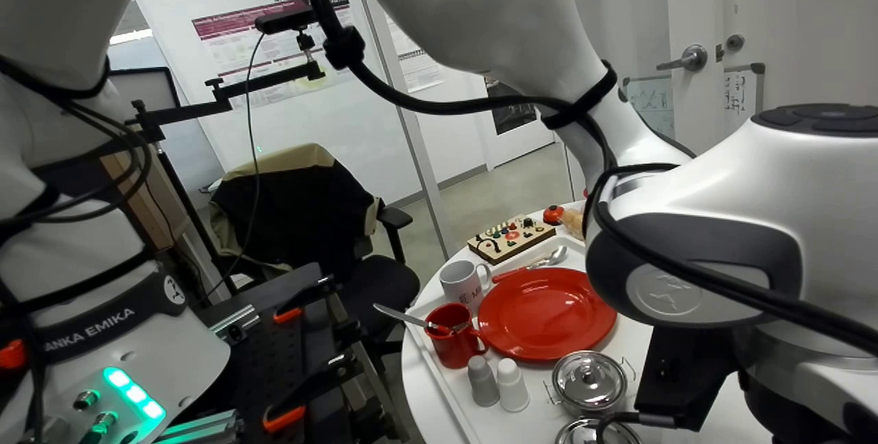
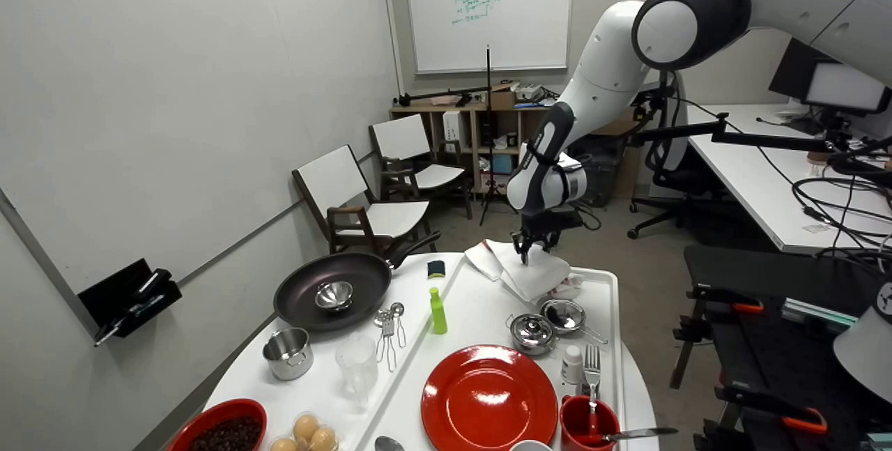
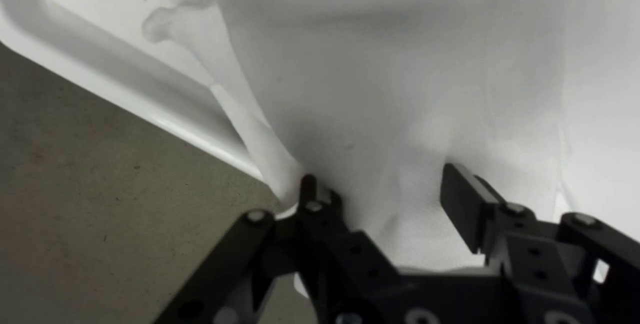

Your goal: Pick up the cloth and clean the plate

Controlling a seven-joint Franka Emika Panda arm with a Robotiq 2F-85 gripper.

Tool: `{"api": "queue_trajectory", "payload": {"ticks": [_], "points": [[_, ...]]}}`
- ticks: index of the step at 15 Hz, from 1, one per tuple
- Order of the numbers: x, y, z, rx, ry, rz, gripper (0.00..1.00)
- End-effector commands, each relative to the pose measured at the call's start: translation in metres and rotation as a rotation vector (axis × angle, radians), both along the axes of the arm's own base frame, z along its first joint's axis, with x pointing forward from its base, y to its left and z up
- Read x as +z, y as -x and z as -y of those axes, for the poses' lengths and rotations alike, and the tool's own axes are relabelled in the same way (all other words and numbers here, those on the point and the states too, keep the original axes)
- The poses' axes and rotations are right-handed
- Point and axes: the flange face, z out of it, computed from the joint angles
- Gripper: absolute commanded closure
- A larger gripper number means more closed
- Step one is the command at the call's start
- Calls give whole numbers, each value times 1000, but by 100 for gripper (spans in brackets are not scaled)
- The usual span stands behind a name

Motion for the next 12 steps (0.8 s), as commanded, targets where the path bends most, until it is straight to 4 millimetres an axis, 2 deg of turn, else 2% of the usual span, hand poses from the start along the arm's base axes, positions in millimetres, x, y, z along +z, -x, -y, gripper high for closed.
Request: {"api": "queue_trajectory", "payload": {"ticks": [1,2,3,7,12], "points": [[0,-5,0,2,-1,-3,10],[1,-4,0,4,0,0,2],[5,-2,0,9,8,9,0],[22,6,-1,65,66,57,0],[46,25,-19,286,227,127,0]]}}
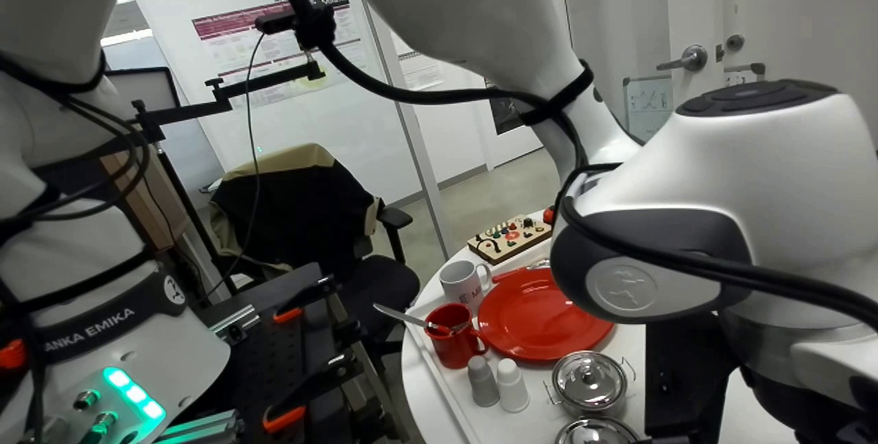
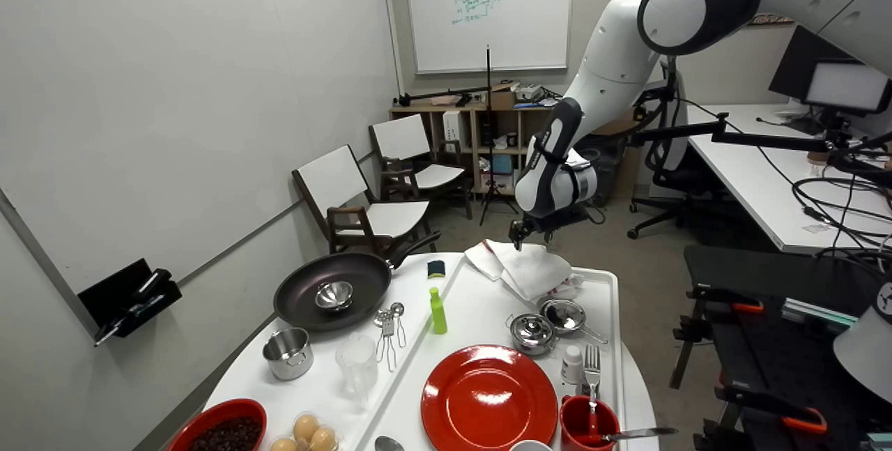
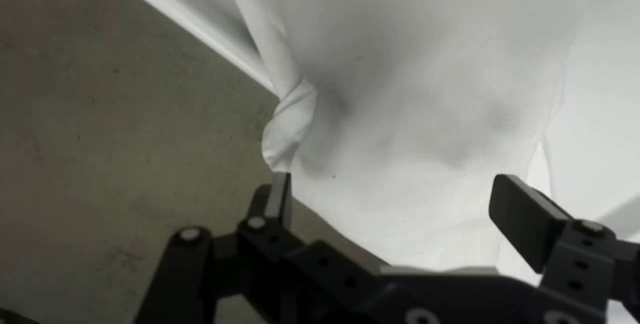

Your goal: Pick up the cloth and clean the plate

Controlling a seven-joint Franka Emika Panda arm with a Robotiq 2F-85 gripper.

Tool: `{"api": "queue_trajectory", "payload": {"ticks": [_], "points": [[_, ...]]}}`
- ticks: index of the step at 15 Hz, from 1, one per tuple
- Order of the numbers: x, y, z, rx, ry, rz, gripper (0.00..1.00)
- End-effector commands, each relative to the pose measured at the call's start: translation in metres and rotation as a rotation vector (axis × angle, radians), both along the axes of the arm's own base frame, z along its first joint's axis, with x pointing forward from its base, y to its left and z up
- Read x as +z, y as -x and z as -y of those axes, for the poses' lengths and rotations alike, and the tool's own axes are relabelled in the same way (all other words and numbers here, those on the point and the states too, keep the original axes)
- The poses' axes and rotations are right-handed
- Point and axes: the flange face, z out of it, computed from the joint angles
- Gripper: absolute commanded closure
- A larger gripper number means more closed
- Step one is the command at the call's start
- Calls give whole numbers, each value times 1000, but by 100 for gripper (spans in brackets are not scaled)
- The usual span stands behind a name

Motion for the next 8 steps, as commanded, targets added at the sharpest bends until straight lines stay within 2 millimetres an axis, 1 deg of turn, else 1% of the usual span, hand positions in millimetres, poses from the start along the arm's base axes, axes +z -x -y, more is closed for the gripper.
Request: {"api": "queue_trajectory", "payload": {"ticks": [1,3,8], "points": [[25,22,-23,160,109,32,0],[32,31,-34,233,166,55,0],[46,58,-67,404,282,66,0]]}}
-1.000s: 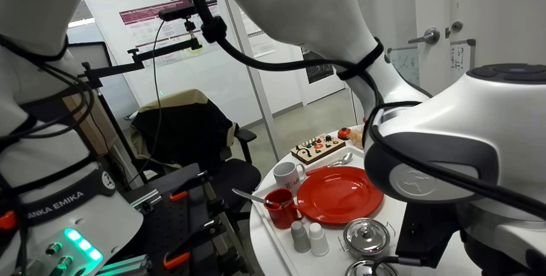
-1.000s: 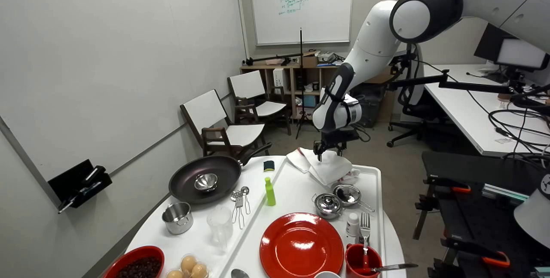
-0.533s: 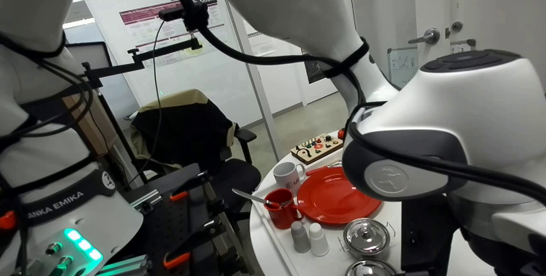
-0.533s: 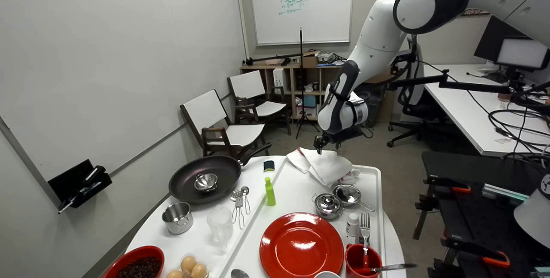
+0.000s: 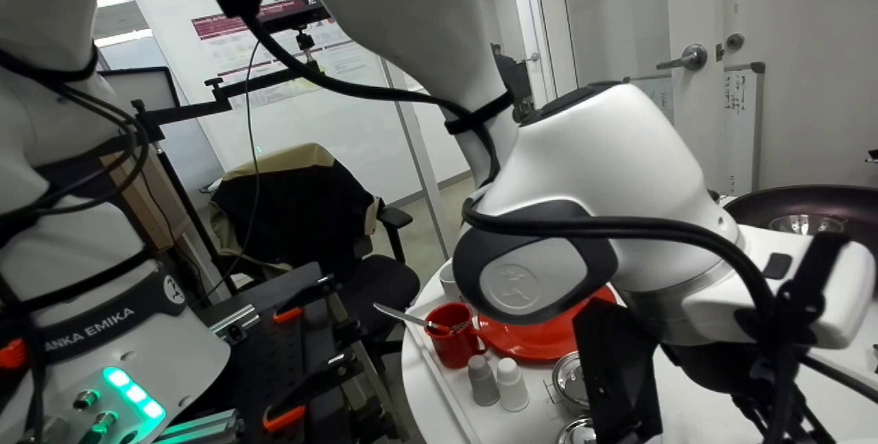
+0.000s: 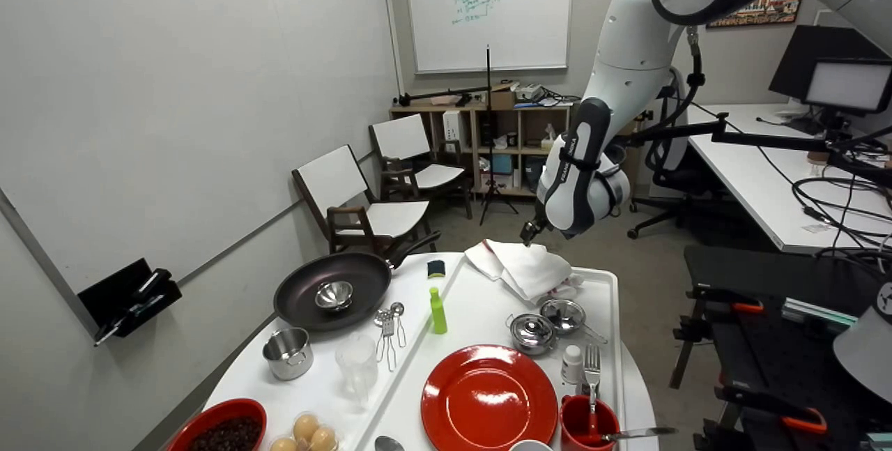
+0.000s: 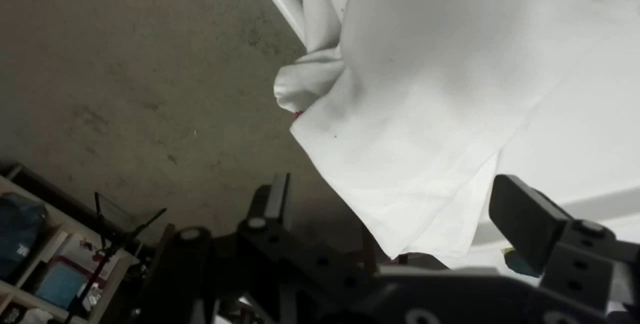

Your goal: Pick up the cloth and clean the plate

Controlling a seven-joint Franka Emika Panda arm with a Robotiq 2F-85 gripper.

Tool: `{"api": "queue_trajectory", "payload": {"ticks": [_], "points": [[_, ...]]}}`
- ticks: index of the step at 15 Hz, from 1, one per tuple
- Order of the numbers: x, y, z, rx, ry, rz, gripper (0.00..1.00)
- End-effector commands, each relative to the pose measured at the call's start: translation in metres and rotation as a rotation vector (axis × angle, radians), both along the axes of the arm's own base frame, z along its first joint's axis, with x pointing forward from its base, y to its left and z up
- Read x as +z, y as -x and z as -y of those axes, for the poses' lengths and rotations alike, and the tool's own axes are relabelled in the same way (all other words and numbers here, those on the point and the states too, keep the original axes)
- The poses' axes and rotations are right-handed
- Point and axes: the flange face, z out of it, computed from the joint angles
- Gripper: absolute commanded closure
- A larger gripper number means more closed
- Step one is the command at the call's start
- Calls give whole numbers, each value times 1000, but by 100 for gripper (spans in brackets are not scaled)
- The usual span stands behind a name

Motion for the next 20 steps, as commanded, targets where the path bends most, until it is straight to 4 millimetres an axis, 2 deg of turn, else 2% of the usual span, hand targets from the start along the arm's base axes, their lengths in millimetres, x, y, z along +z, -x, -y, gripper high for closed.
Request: {"api": "queue_trajectory", "payload": {"ticks": [1,2,3,5,8,12,15,16,20], "points": [[22,26,-31,127,90,-5,0],[25,31,-37,151,119,0,0],[43,12,-35,179,135,-13,0],[55,8,-47,230,171,-27,0],[86,-14,-65,314,230,-10,0],[111,-33,-98,429,262,7,0],[118,-40,-118,500,269,10,0],[107,-46,-108,451,262,18,0],[110,-47,-116,477,264,17,0]]}}
